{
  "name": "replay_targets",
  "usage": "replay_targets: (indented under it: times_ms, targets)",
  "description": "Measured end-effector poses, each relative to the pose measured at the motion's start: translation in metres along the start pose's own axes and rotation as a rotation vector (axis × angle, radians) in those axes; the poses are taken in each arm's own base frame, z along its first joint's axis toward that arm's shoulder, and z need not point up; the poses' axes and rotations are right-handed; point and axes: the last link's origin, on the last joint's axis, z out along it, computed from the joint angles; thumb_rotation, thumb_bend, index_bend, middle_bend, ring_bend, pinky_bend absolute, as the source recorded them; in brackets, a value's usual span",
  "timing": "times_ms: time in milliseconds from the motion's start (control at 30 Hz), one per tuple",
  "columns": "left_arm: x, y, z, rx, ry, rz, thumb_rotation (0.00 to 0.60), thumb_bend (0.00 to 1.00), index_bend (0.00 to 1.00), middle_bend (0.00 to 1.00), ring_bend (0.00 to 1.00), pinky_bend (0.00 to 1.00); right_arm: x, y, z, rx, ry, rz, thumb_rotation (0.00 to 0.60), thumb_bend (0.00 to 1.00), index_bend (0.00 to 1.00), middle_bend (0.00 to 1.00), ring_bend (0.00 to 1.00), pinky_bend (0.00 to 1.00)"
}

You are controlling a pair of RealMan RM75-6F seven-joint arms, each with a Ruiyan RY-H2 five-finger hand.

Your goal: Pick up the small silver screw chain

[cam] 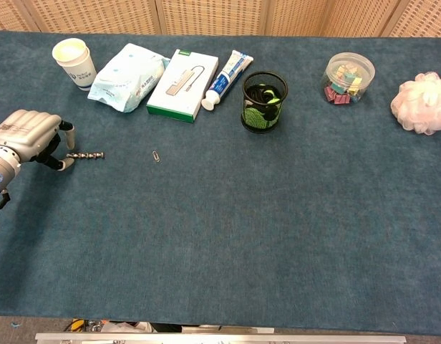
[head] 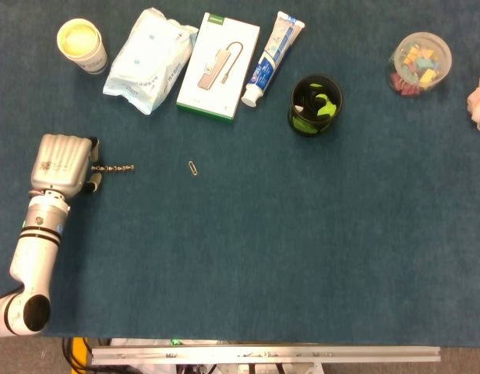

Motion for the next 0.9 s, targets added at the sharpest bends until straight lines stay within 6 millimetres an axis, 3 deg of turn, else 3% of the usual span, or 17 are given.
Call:
replay_targets:
  times_ms: [900]
  targets:
    - [-0.0059, 0.0005, 0.0041, 0.022, -0.036, 0.010, 0.600, 0.31, 0.52, 0.84, 0.87, 0.95, 0.0006, 0.0049, -0.0026, -0.014, 0.008, 0.001, 0.600, 0.00, 0.12, 0.29, 0.13, 0.19]
